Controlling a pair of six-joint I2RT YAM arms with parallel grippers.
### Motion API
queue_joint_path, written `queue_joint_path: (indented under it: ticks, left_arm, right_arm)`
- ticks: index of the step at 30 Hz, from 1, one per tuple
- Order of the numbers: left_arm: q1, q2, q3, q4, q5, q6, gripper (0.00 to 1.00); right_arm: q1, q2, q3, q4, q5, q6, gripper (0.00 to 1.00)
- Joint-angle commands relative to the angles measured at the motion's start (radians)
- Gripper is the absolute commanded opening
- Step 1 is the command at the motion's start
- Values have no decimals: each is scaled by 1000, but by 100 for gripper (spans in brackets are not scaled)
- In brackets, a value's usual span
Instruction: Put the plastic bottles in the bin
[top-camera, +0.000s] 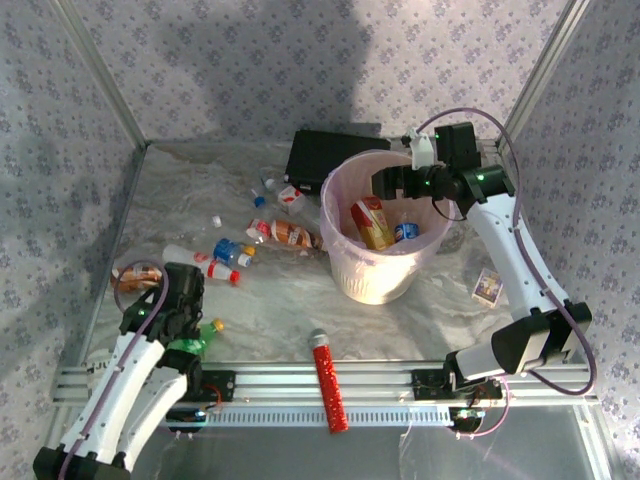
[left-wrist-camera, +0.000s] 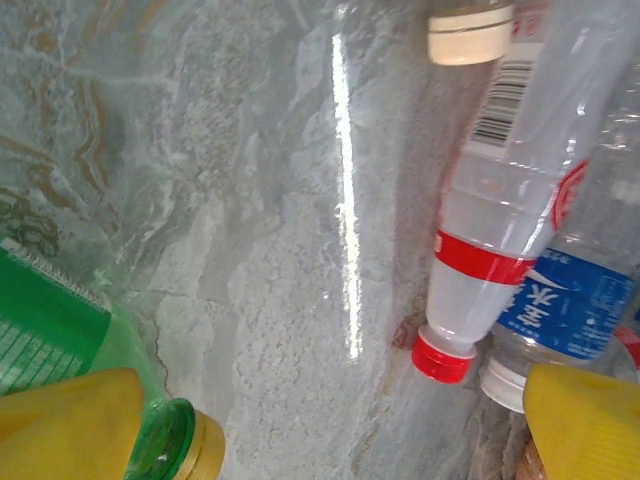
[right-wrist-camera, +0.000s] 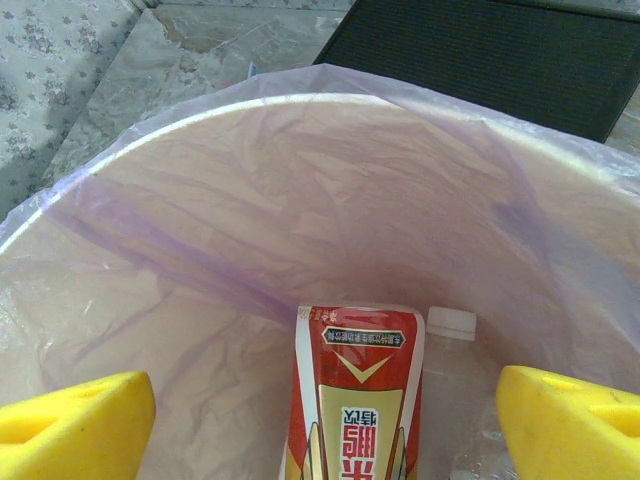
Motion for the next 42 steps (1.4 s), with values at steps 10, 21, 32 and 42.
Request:
queue_joint_path:
  ticks: [10,21,32,42]
  left_arm:
    - [0,247,27,181,72,171,99]
    - [12,507,303,144,11,579,99]
    - [85,298,295,-277,67,497,100]
    - [123,171,74,-296,162,314,99]
  right_arm:
    - [-6,10,43,-21,-15,-15,90]
    - [-8,11,40,-30,-8,-24,90]
    - [-39,26,64,-40,-42,-29,90]
    - [-78,32,69,-39,-79,-32,89]
